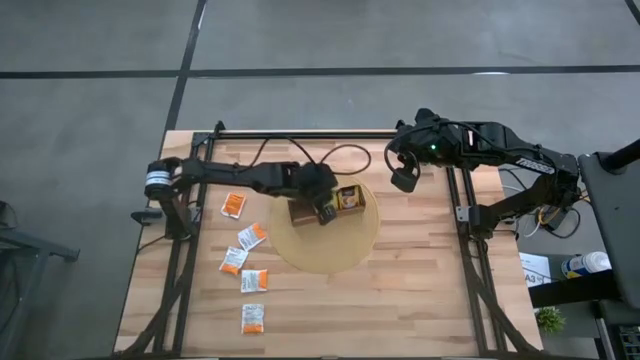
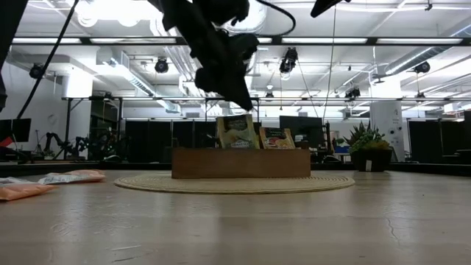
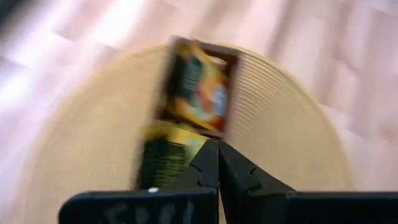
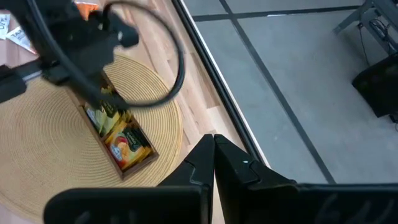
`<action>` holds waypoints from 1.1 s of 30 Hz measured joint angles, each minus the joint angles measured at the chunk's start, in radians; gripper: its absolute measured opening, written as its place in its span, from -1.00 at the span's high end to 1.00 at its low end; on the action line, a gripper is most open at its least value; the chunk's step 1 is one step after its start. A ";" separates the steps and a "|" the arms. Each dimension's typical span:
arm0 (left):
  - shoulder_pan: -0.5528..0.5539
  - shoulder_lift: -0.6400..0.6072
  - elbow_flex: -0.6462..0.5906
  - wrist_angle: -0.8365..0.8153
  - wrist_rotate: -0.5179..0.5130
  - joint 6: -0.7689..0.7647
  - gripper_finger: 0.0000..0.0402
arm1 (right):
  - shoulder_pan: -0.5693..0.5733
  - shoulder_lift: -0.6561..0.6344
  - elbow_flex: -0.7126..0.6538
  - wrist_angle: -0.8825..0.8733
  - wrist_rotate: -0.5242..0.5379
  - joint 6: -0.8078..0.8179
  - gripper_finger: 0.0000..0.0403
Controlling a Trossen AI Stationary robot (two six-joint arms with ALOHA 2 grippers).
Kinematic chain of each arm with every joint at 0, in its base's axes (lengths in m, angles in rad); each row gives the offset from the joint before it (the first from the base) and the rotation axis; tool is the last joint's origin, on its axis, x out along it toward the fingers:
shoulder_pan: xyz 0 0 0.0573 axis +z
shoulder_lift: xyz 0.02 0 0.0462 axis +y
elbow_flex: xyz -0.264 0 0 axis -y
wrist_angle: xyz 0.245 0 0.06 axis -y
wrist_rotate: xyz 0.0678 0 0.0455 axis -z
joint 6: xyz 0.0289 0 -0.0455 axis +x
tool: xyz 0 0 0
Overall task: Pick & Place Tea
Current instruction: Put the yellow tea bag into the middle section of the wooden organizer
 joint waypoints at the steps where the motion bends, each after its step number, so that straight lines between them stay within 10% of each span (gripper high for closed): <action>1: 0.002 -0.007 0.006 -0.011 -0.040 0.003 1.00 | 0.000 0.000 0.000 0.000 0.000 0.000 0.96; 16: 0.019 -0.027 0.010 -0.094 -0.246 -0.022 1.00 | 0.000 0.002 -0.031 0.074 -0.067 0.081 0.96; 33: -0.009 -0.197 -0.161 -0.024 -0.177 -0.030 1.00 | 0.025 0.003 -0.263 0.429 -0.124 0.163 0.96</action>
